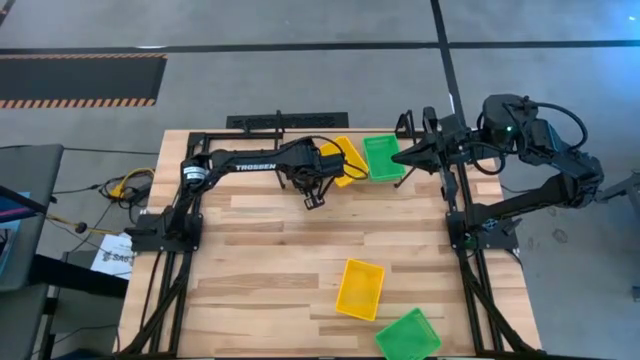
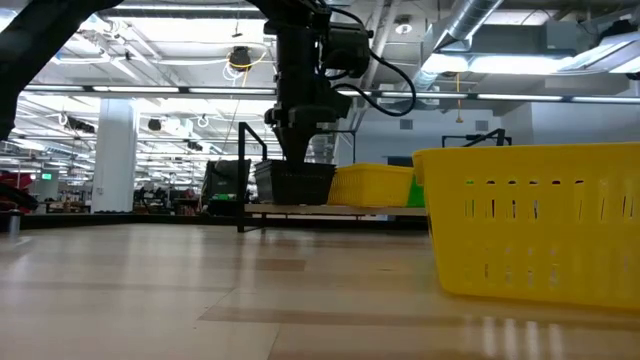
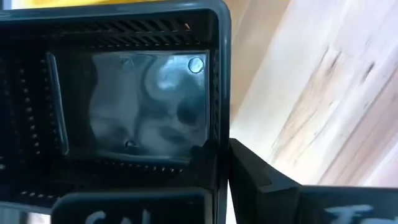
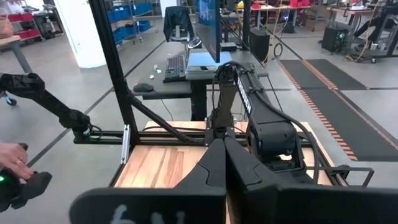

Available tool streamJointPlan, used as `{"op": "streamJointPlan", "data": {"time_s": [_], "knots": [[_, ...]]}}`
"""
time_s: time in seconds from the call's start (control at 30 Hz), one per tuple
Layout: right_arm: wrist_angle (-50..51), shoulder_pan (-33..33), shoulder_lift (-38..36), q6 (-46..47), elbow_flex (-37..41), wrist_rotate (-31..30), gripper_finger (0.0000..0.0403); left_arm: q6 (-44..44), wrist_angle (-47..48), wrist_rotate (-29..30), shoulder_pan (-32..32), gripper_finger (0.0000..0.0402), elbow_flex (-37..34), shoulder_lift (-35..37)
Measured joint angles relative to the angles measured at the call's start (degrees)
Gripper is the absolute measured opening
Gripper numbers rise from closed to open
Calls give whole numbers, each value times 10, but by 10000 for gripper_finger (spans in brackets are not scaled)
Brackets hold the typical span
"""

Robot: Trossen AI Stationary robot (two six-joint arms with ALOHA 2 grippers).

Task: Stack baskets on shelf by color
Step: Adjust the stacked bins on the shelf

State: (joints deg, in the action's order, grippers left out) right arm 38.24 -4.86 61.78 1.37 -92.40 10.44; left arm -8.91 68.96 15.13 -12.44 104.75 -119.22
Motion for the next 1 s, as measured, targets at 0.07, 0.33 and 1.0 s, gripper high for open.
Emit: {"op": "streamJointPlan", "data": {"time_s": [0.07,0.33,1.0], "knots": [[0,0,0,0,0,0,8,31,14,2,3,2,0,0],[0,0,0,1,0,0,8,134,38,-21,10,1,0,1],[8,0,0,1,0,0,8,196,55,-22,-25,0,13,1]]}}
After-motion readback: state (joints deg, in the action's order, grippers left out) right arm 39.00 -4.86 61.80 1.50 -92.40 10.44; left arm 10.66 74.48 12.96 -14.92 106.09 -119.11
